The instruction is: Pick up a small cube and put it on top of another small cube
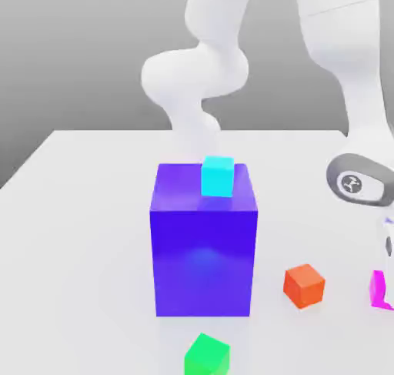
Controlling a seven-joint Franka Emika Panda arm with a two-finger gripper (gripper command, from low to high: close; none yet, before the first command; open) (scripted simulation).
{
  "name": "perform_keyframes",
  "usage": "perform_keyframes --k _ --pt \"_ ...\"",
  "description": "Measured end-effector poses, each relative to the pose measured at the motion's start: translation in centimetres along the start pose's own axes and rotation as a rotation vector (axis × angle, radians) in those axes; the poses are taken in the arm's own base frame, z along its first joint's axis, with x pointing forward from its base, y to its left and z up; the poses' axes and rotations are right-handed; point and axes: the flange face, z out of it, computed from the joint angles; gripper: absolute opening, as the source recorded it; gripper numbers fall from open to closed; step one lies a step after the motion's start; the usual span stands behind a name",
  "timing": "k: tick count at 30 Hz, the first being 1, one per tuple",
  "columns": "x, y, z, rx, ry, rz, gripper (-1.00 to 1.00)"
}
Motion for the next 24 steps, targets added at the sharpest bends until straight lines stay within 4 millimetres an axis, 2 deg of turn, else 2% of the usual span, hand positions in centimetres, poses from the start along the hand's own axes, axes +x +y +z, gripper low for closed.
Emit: perform_keyframes --k 4,5,6,10,13,16,18,20,21,24 --pt "0.0 0.0 -4.4 0.000 0.000 0.000 -1.00" --pt "0.1 0.5 -5.5 -0.001 0.000 0.010 -1.00" --pt "0.7 2.7 -6.1 -0.005 0.000 0.055 -1.00" --pt "2.1 14.3 -7.9 -0.016 -0.003 0.290 -1.00" --pt "1.3 22.3 -9.1 -0.015 -0.004 0.454 -1.00" --pt "-0.7 29.7 -10.2 -0.008 -0.003 0.610 -1.00" --pt "-2.1 34.1 -9.2 -0.001 -0.001 0.705 -1.00" --pt "-2.7 35.6 -6.9 0.000 0.000 0.739 -1.00" --pt "-2.9 35.9 -5.6 0.000 0.000 0.745 1.00" --pt "-2.9 35.9 -5.6 0.000 0.000 0.745 1.00"
